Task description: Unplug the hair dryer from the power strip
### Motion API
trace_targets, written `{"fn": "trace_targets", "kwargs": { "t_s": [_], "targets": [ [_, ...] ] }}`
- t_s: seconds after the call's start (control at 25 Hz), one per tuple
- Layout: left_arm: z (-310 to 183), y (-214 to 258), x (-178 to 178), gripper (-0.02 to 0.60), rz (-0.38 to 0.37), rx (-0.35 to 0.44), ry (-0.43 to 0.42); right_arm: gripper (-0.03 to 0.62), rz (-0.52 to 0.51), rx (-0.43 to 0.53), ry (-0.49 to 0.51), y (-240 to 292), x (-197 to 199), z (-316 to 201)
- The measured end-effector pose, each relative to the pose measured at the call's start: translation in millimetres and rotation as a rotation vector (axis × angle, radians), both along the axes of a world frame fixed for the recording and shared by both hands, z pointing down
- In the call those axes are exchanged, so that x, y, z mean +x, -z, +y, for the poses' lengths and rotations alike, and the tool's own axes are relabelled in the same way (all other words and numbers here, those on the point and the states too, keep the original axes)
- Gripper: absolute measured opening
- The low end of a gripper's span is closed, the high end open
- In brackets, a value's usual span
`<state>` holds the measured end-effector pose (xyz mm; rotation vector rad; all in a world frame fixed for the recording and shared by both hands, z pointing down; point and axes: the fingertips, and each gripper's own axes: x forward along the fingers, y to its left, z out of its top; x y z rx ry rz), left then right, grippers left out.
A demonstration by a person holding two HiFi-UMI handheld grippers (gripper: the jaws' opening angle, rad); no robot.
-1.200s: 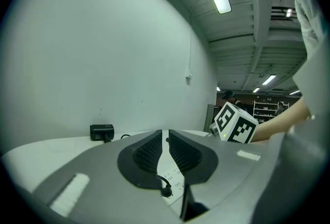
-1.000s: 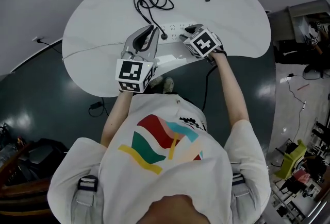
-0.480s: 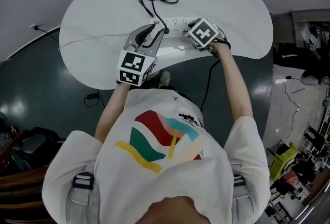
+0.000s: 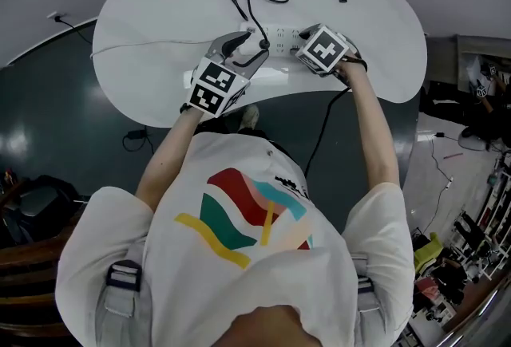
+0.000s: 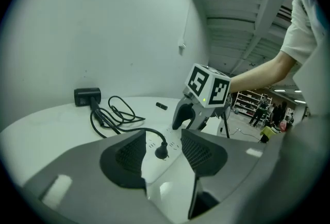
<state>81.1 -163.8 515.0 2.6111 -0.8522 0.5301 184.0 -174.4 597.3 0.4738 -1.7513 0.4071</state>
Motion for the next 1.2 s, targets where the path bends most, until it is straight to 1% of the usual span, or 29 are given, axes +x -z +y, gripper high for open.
{"fn": "trace_targets", "kwargs": {
  "t_s": [0.08,0.2,0.36,0.44,0.6,0.68,0.76,0.84,1.04,1.2],
  "targets": [
    [0,-11,3,0.202,-0.016,-0.031,-0.016,0.215,0.000,0.002,-0.013,0,-1,0],
    [-4,-20,10,0.202,-0.049,-0.030,-0.043,0.213,-0.011,0.006,-0.035,0,-2,-1],
    [-10,-28,23,0.201,-0.092,0.023,-0.060,0.212,0.005,-0.011,-0.034,2,-3,0],
    [-16,-36,28,0.185,-0.108,0.039,-0.053,0.212,0.015,-0.021,-0.031,1,-2,0],
    [-22,-46,36,0.149,-0.115,0.053,-0.037,0.211,0.016,-0.024,-0.036,-1,-2,0],
    [-20,-46,39,0.119,-0.126,0.064,-0.051,0.212,0.016,-0.020,-0.039,2,-2,0],
    [-16,-48,41,0.090,-0.153,0.092,-0.076,0.212,0.021,-0.021,-0.039,2,-3,0],
    [-14,-51,43,0.077,-0.175,0.113,-0.099,0.212,0.029,-0.026,-0.037,0,-3,0],
    [-13,-53,44,0.055,-0.162,0.112,-0.145,0.212,0.049,-0.035,-0.041,-4,-4,-2],
    [-12,-51,43,0.051,-0.144,0.104,-0.157,0.212,0.078,-0.053,-0.046,-3,-5,-2]
  ]
}}
